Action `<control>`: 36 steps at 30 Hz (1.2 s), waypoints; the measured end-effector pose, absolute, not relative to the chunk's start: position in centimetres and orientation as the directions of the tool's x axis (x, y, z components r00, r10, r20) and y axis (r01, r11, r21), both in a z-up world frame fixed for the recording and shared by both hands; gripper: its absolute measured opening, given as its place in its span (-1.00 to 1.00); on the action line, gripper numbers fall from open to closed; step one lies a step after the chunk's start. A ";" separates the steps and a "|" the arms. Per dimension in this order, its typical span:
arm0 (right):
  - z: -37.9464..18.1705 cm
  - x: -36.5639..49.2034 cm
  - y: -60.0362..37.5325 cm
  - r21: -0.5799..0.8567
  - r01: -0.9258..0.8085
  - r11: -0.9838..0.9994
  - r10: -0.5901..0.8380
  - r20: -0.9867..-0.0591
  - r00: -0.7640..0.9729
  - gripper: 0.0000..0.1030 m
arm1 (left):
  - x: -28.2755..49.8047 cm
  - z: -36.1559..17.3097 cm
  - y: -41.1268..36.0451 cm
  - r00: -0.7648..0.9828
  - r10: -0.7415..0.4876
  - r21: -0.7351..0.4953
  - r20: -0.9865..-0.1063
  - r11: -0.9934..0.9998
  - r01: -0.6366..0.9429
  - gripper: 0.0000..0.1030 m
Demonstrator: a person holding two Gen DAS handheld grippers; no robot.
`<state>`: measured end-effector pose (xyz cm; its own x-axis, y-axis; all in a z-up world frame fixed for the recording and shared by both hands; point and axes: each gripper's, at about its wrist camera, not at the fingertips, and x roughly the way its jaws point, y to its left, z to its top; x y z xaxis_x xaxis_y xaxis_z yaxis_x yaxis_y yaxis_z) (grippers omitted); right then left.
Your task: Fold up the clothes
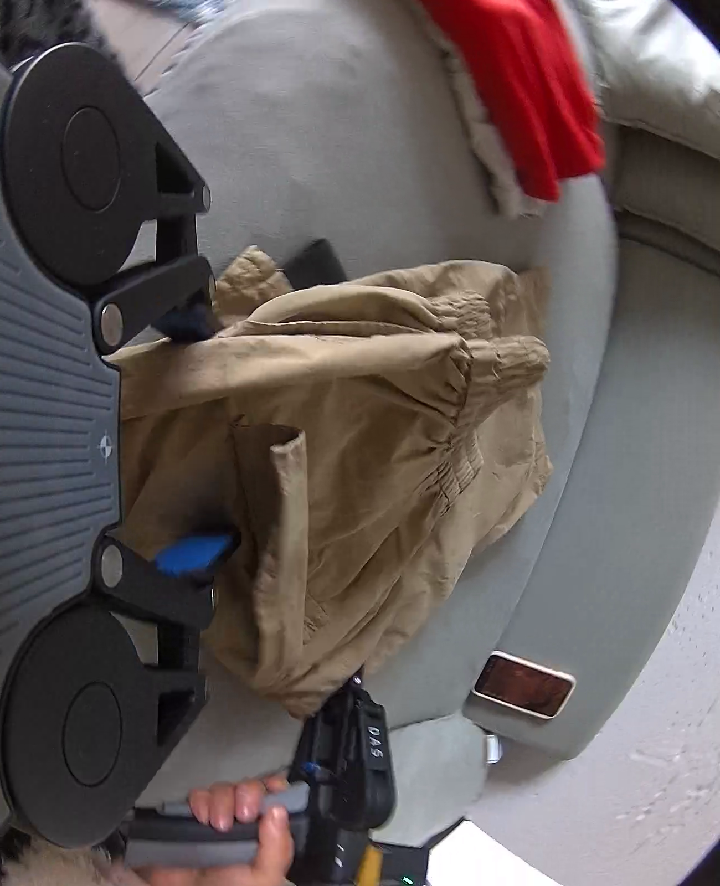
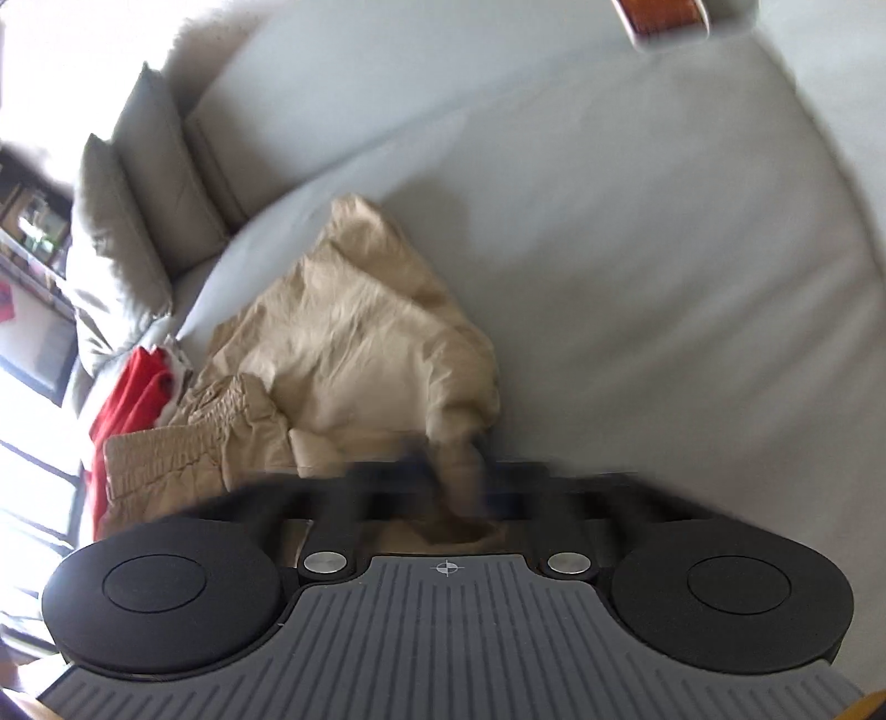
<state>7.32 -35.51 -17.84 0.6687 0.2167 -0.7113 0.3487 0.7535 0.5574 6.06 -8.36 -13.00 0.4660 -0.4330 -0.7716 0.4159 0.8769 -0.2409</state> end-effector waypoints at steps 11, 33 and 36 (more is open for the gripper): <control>-14.8 -5.5 -37.2 0.632 0.465 0.620 0.125 -0.665 0.736 -0.96 | 6.8 -11.4 -10.5 0.296 -0.588 -0.271 -0.752 0.687 0.674 -0.27; -13.1 -4.2 -33.8 0.396 0.176 0.901 0.158 -0.678 0.717 0.04 | 6.5 -11.9 -13.5 0.588 -0.486 0.006 -0.646 0.767 0.641 -0.03; -13.7 -3.4 -32.8 0.361 0.111 0.926 0.177 -0.674 0.717 0.01 | 7.3 -13.4 -13.2 0.552 -0.504 -0.032 -0.664 0.758 0.652 -0.38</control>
